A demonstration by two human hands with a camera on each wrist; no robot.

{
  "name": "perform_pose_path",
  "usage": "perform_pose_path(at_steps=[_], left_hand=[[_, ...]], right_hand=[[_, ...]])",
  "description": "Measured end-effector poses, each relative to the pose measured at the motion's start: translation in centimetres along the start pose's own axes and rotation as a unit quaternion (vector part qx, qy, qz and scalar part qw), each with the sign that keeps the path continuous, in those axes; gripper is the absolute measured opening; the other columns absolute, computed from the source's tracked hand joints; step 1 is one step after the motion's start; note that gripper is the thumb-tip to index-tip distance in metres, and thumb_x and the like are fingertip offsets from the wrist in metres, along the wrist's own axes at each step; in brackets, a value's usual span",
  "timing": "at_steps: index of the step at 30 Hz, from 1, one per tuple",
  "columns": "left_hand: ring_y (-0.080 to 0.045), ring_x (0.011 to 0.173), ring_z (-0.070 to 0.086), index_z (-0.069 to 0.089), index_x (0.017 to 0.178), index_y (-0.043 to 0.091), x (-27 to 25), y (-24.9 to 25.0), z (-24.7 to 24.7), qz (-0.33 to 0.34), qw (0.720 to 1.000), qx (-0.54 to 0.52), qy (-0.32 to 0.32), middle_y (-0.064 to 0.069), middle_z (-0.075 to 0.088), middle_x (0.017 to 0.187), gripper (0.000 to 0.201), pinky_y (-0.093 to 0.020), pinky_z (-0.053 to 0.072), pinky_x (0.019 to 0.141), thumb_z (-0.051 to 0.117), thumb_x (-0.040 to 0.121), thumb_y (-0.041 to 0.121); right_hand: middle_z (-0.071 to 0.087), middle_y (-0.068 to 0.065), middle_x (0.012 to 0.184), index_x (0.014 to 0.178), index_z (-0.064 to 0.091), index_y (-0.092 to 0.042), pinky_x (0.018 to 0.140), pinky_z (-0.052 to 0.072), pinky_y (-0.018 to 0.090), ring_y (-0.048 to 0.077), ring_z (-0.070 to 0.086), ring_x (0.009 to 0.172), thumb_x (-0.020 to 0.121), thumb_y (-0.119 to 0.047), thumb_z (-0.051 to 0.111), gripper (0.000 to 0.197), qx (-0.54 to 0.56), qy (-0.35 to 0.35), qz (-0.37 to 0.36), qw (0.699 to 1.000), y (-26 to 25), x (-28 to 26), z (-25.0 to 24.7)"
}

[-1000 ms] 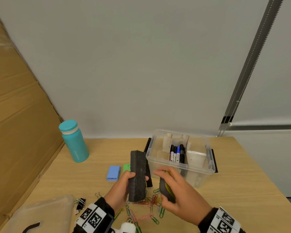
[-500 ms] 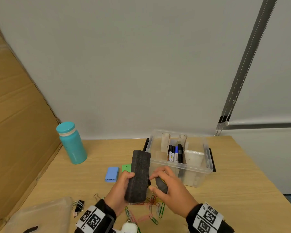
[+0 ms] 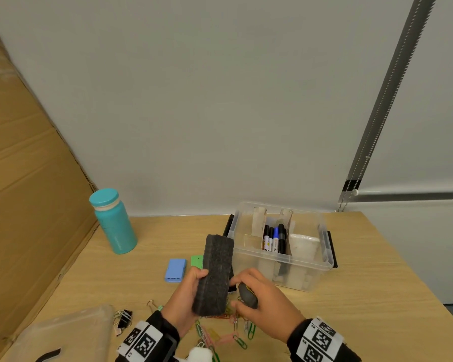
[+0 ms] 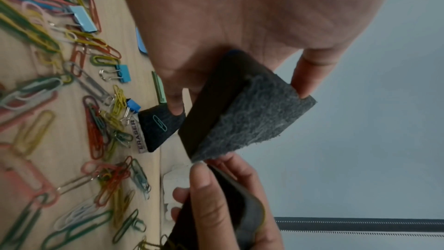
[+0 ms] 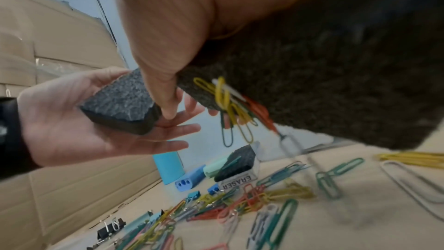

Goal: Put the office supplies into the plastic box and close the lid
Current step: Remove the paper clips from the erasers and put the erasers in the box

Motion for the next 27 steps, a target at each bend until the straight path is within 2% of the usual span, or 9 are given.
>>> perform_pose_path(at_steps=[2, 6, 11, 15, 17, 19, 21, 25, 27], left_hand=[[-0.030, 0.101, 0.060, 0.061, 0.110, 0.006, 0.2, -0.1, 0.1, 0.002, 1.000, 0.000, -0.007, -0.017, 0.068, 0.105, 0.040, -0.045, 0.046, 0.090, 0.037, 0.095, 0.034], [-0.024, 0.112, 0.059, 0.063, 0.110, 0.010, 0.2, 0.0, -0.2, 0.005, 1.000, 0.015, -0.011, -0.013, 0.069, 0.115, 0.042, -0.044, 0.042, 0.099, 0.027, 0.099, 0.029], [-0.025, 0.110, 0.062, 0.061, 0.109, 0.005, 0.6, -0.8, -1.1, -0.021, 0.999, 0.029, 0.021, -0.015, 0.069, 0.115, 0.035, -0.036, 0.048, 0.087, 0.030, 0.100, 0.021], [-0.024, 0.103, 0.062, 0.056, 0.107, 0.014, 0.9, -1.4, -0.9, -0.027, 0.998, 0.052, 0.019, -0.014, 0.066, 0.115, 0.026, -0.035, 0.047, 0.080, 0.031, 0.100, 0.016], [-0.023, 0.102, 0.062, 0.057, 0.107, 0.015, 1.3, -1.7, -1.0, -0.030, 0.997, 0.062, 0.018, -0.010, 0.069, 0.109, 0.025, -0.035, 0.047, 0.079, 0.033, 0.099, 0.012], [-0.024, 0.096, 0.063, 0.060, 0.106, 0.013, 1.5, -1.8, -1.0, -0.021, 0.997, 0.072, 0.022, -0.008, 0.072, 0.101, 0.022, -0.033, 0.048, 0.075, 0.041, 0.094, 0.012], [-0.027, 0.093, 0.063, 0.063, 0.106, 0.011, 1.5, -1.8, -1.0, -0.012, 0.997, 0.074, 0.021, -0.011, 0.071, 0.100, 0.030, -0.033, 0.047, 0.075, 0.053, 0.078, 0.019], [-0.029, 0.098, 0.061, 0.063, 0.107, 0.011, 1.3, -2.0, -0.7, -0.018, 0.998, 0.063, -0.012, -0.017, 0.067, 0.107, 0.047, -0.037, 0.046, 0.085, 0.057, 0.062, 0.022], [-0.030, 0.101, 0.060, 0.061, 0.110, 0.010, 1.3, -1.8, -0.2, -0.017, 0.998, 0.059, -0.032, -0.018, 0.065, 0.110, 0.053, -0.042, 0.044, 0.094, 0.062, 0.058, 0.021]], right_hand=[[0.047, -0.017, 0.120, 0.121, 0.043, -0.037, 0.087, 0.049, 0.021, 0.001, 0.054, 0.101, 0.089, -0.035, 0.059, 0.036, 0.000, -0.002, 0.020, 1.000, 0.0, 0.0, 0.0], [0.061, -0.004, 0.095, 0.106, 0.043, -0.031, 0.071, 0.054, 0.023, 0.007, 0.062, 0.077, 0.091, -0.033, 0.059, 0.022, 0.051, 0.017, 0.090, 0.994, 1.1, 0.0, -1.3], [0.062, 0.000, 0.091, 0.091, 0.053, -0.027, 0.075, 0.057, 0.029, 0.011, 0.064, 0.083, 0.087, -0.037, 0.065, 0.017, 0.160, 0.046, 0.108, 0.980, 2.0, 0.2, -3.9], [0.059, 0.002, 0.103, 0.089, 0.063, -0.037, 0.084, 0.057, 0.033, 0.017, 0.062, 0.096, 0.084, -0.028, 0.071, 0.013, 0.244, 0.064, 0.085, 0.964, 1.9, 0.4, -5.1], [0.063, 0.004, 0.104, 0.091, 0.067, -0.034, 0.083, 0.056, 0.032, 0.019, 0.063, 0.097, 0.083, -0.023, 0.071, 0.014, 0.282, 0.061, 0.083, 0.954, 1.7, 0.6, -5.3], [0.066, 0.009, 0.104, 0.096, 0.069, -0.028, 0.080, 0.055, 0.029, 0.022, 0.064, 0.098, 0.084, -0.020, 0.070, 0.015, 0.317, 0.055, 0.080, 0.943, 1.6, 0.6, -5.3], [0.067, 0.010, 0.105, 0.100, 0.068, -0.023, 0.081, 0.054, 0.029, 0.024, 0.062, 0.102, 0.086, -0.018, 0.068, 0.016, 0.335, 0.052, 0.077, 0.938, 1.5, 0.6, -5.2], [0.065, 0.007, 0.110, 0.106, 0.065, -0.027, 0.092, 0.052, 0.035, 0.024, 0.060, 0.107, 0.087, -0.027, 0.064, 0.019, 0.347, 0.017, 0.057, 0.936, 0.6, 0.6, -4.5], [0.062, 0.012, 0.115, 0.109, 0.064, -0.023, 0.090, 0.053, 0.034, 0.024, 0.061, 0.107, 0.090, -0.021, 0.062, 0.020, 0.383, -0.001, 0.060, 0.922, 0.2, 0.7, -4.2]])
Point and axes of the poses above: each hand's wrist, its own x-axis towards the middle knuckle, its own z-axis out of the palm, y = z × x, the point moved 8 cm from there along x, towards the middle knuckle
